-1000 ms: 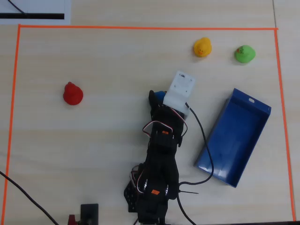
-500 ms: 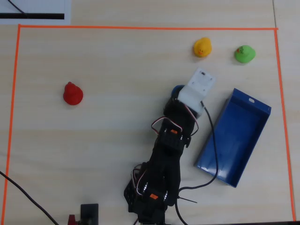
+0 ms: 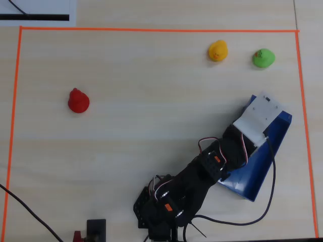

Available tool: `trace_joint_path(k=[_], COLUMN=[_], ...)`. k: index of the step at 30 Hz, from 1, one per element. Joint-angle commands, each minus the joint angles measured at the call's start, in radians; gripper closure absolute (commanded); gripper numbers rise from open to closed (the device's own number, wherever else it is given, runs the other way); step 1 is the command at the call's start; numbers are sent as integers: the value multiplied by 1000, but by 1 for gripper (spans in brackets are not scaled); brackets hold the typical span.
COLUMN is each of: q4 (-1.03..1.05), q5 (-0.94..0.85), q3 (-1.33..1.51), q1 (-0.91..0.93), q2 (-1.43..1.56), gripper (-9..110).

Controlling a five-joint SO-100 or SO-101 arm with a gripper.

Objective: Grasp blue duck and put it into box.

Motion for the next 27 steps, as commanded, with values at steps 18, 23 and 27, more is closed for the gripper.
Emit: trace_joint_path(k=[18, 23, 27], q4=[-64, 69, 615], q5=[67, 354, 551], q3=[-2, -123, -229], q1=[15, -127, -327], q2=[5, 135, 360], gripper=[56, 66, 88])
